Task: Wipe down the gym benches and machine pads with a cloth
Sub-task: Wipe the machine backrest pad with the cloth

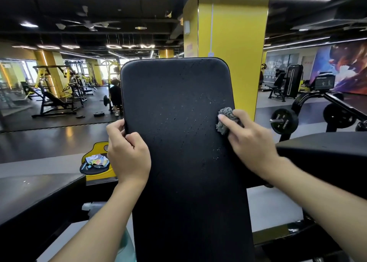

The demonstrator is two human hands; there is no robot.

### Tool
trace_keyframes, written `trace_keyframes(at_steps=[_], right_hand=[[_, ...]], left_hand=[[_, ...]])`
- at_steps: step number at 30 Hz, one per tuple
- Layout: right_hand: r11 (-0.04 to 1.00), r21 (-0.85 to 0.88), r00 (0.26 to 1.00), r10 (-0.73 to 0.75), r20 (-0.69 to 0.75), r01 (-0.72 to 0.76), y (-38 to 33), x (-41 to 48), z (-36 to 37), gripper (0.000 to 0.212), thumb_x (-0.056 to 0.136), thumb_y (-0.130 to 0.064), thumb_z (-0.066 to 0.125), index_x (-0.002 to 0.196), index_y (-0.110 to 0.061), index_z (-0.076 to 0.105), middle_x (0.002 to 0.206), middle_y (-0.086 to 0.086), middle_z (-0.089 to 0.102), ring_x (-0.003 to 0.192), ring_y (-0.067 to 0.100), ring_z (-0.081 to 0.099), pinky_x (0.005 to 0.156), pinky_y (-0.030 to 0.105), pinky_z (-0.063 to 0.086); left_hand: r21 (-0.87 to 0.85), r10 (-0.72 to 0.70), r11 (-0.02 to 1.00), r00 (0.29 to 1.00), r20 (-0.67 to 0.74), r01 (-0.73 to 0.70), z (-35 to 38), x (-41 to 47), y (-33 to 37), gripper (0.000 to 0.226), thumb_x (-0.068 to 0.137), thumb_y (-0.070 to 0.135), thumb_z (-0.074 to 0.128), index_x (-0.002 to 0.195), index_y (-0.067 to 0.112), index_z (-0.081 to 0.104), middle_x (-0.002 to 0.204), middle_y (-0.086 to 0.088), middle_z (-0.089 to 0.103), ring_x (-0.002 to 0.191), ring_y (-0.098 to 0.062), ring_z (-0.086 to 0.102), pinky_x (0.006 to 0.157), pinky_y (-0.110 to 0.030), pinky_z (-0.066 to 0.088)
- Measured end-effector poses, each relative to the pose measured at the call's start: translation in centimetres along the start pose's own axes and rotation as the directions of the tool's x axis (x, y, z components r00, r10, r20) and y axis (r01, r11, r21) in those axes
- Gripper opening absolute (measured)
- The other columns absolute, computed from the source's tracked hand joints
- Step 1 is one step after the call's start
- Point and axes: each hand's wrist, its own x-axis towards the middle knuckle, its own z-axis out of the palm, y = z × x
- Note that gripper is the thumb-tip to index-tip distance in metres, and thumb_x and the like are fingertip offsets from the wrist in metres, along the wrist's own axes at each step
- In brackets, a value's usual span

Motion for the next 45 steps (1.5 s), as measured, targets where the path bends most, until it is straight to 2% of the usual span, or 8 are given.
trace_keyframes(at_steps=[6, 11, 16, 21, 27, 32, 37, 45], right_hand=[[0.916, 0.027, 0.913, -0.4, 0.082, 0.399, 0.2, -2.6, -0.3, 0.039, 0.091, -0.006, 0.045, 0.122, -0.015, 0.066, 0.115, 0.011, 0.06, 0.067, 0.03, 0.063, 0.044, 0.035, 0.048], [0.991, 0.063, 0.993, 0.118, -0.027, -0.117, -0.6, -1.9, 0.2, 0.044, 0.084, -0.012, 0.046, 0.122, -0.014, 0.068, 0.114, 0.01, 0.062, 0.068, 0.032, 0.062, 0.043, 0.034, 0.049], [0.876, 0.072, 0.864, -0.483, 0.141, 0.478, 0.1, -4.5, -0.8, 0.035, 0.095, -0.006, 0.046, 0.124, -0.011, 0.064, 0.112, 0.013, 0.06, 0.066, 0.03, 0.061, 0.047, 0.038, 0.049], [0.998, 0.059, 1.0, 0.023, 0.002, -0.023, -0.7, -2.1, 0.0, 0.04, 0.086, -0.007, 0.051, 0.122, -0.013, 0.068, 0.105, 0.011, 0.063, 0.063, 0.031, 0.061, 0.043, 0.036, 0.049], [0.838, 0.073, 0.827, -0.545, 0.138, 0.54, -0.9, -4.3, -0.8, 0.033, 0.097, -0.006, 0.044, 0.12, -0.008, 0.068, 0.099, 0.013, 0.064, 0.059, 0.027, 0.056, 0.044, 0.036, 0.045], [0.996, 0.045, 0.997, -0.082, 0.011, 0.082, -2.6, -2.8, 0.1, 0.04, 0.085, -0.006, 0.048, 0.119, -0.009, 0.069, 0.099, 0.015, 0.062, 0.058, 0.03, 0.057, 0.041, 0.034, 0.045], [0.823, 0.127, 0.814, -0.567, 0.126, 0.553, -3.5, -4.3, 0.1, 0.027, 0.099, -0.012, 0.05, 0.119, -0.01, 0.067, 0.098, 0.01, 0.063, 0.061, 0.028, 0.056, 0.044, 0.036, 0.045], [0.94, 0.085, 0.941, -0.335, 0.046, 0.331, -6.3, -3.5, 1.0, 0.036, 0.089, -0.004, 0.05, 0.12, -0.007, 0.067, 0.1, 0.013, 0.063, 0.062, 0.03, 0.059, 0.044, 0.033, 0.046]], left_hand=[[0.022, 0.028, 0.999, 1.0, -0.006, -0.028, 0.1, 0.0, -0.2, 0.032, 0.087, -0.005, 0.043, 0.118, -0.007, 0.054, 0.104, -0.014, 0.062, 0.094, -0.035, 0.061, 0.071, -0.016, 0.03], [0.026, 0.031, 0.999, 0.999, -0.017, -0.03, 0.1, 0.0, -0.1, 0.032, 0.088, -0.006, 0.043, 0.117, -0.008, 0.054, 0.104, -0.014, 0.062, 0.093, -0.036, 0.061, 0.07, -0.016, 0.03], [0.043, 0.032, 0.999, 0.999, -0.026, -0.031, 0.1, 0.0, 0.0, 0.032, 0.088, -0.006, 0.044, 0.117, -0.008, 0.054, 0.103, -0.015, 0.063, 0.091, -0.037, 0.06, 0.07, -0.016, 0.028], [0.038, 0.034, 0.999, 0.999, -0.026, -0.033, 0.0, -0.1, 0.1, 0.031, 0.088, -0.005, 0.043, 0.117, -0.008, 0.054, 0.098, -0.002, 0.053, 0.086, -0.025, 0.054, 0.069, -0.017, 0.029], [0.038, 0.029, 0.999, 0.999, -0.027, -0.028, 0.0, -0.1, -0.3, 0.032, 0.087, -0.003, 0.043, 0.117, -0.006, 0.054, 0.105, -0.017, 0.064, 0.091, -0.034, 0.059, 0.069, -0.019, 0.028], [0.025, 0.012, 1.0, 1.0, -0.022, -0.012, 0.0, -0.1, -0.1, 0.032, 0.088, -0.003, 0.043, 0.117, -0.005, 0.054, 0.1, 0.0, 0.054, 0.087, -0.02, 0.053, 0.07, -0.019, 0.029], [-0.019, -0.011, 1.0, 1.0, 0.014, 0.012, 0.0, 0.2, -0.4, 0.028, 0.089, -0.004, 0.043, 0.115, -0.005, 0.053, 0.099, -0.003, 0.056, 0.088, -0.016, 0.051, 0.068, -0.013, 0.03], [-0.074, -0.053, 0.995, 0.987, 0.151, 0.065, -0.7, -1.6, -1.7, 0.039, 0.104, 0.01, 0.036, 0.142, 0.007, 0.045, 0.137, -0.008, 0.059, 0.12, -0.021, 0.055, 0.086, 0.001, 0.031]])
